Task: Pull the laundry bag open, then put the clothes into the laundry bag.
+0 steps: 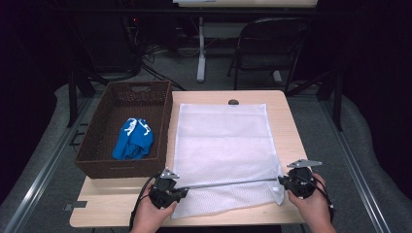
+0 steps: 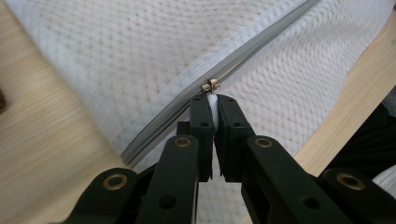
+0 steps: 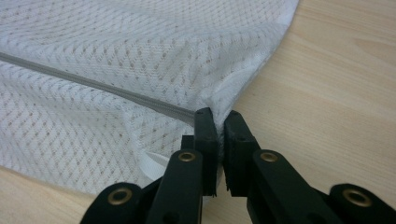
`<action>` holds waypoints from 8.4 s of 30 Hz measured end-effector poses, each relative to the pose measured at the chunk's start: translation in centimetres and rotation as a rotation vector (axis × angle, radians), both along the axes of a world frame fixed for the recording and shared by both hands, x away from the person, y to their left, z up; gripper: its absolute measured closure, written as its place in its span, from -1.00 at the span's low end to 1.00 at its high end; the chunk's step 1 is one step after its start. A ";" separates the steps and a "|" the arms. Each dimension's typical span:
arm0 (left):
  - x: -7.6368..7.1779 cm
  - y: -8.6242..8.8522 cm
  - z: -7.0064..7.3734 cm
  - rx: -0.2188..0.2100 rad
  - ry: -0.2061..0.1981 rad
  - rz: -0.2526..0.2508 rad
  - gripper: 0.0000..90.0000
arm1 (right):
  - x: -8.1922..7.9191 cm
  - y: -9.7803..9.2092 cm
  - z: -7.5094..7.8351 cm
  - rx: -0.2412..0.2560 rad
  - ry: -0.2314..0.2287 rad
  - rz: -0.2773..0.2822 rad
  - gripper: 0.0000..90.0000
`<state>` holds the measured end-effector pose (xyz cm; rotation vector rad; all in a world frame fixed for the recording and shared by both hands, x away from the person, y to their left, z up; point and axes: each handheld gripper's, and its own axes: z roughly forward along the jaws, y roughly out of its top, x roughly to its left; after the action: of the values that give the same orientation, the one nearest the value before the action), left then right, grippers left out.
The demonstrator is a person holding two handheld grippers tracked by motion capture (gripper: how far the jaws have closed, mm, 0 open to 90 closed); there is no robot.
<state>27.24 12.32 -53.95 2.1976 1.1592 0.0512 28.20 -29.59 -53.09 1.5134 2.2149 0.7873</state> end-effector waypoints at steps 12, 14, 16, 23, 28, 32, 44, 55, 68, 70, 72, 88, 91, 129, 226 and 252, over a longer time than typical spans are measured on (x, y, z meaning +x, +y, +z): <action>-0.7 1.9 -0.1 0.009 0.003 0.025 0.92 | 0.1 0.0 0.0 -0.005 0.000 0.001 0.90; -0.8 2.3 -0.1 0.020 -0.009 0.042 0.92 | 0.1 -0.1 0.0 -0.008 0.002 -0.004 0.90; -0.8 2.8 0.0 0.013 -0.001 0.045 0.92 | 0.1 -0.2 0.0 0.002 0.004 -0.007 0.90; -1.0 4.2 0.1 -0.005 0.003 0.074 0.92 | 0.1 0.0 0.0 -0.002 0.005 0.006 0.90; -1.0 4.8 -0.1 -0.019 0.006 0.091 0.92 | 0.1 0.3 0.0 0.008 0.005 0.014 0.90; -1.0 4.9 -0.5 -0.024 0.000 0.098 0.92 | 0.0 0.4 0.0 0.021 0.011 0.023 0.89; -1.0 4.9 -1.5 -0.026 0.015 0.096 0.85 | -0.1 0.1 -0.6 0.027 0.051 0.024 0.85; -0.9 5.0 -1.8 -0.018 0.005 0.106 0.77 | 0.0 0.0 -1.6 0.005 0.088 0.023 0.76; -0.8 5.0 -1.5 -0.010 -0.040 0.113 0.31 | -0.5 -0.2 -1.7 0.012 0.075 0.008 0.49; -0.8 4.9 -1.5 -0.017 -0.060 0.116 0.25 | -0.6 -0.3 -1.8 0.019 0.065 -0.001 0.39; -0.8 4.8 -1.4 -0.019 -0.079 0.110 0.17 | -0.7 -0.4 -1.8 0.017 0.061 -0.008 0.30; -0.8 3.9 -0.4 -0.009 -0.208 0.060 0.12 | -1.9 -1.0 -0.7 -0.010 -0.102 -0.032 -0.09; -0.8 4.0 -0.1 -0.030 -0.224 0.061 0.14 | -2.2 -0.8 -0.3 -0.005 -0.142 -0.009 -0.03; 1.4 2.8 2.1 -0.065 -0.232 0.075 -0.01 | 0.5 6.2 1.8 0.066 -0.133 0.291 -0.61; -1.2 4.4 -0.2 -0.018 -0.195 0.082 -0.02 | 2.5 14.7 -3.8 -0.001 -0.014 0.678 1.00; -1.4 2.4 -1.5 0.016 -0.166 0.016 -0.02 | 2.9 14.3 -4.0 -0.001 -0.039 0.635 0.77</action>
<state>25.83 14.76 -55.43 2.1532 1.0863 0.2456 31.10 -15.29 -57.07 0.7644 2.6867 0.9708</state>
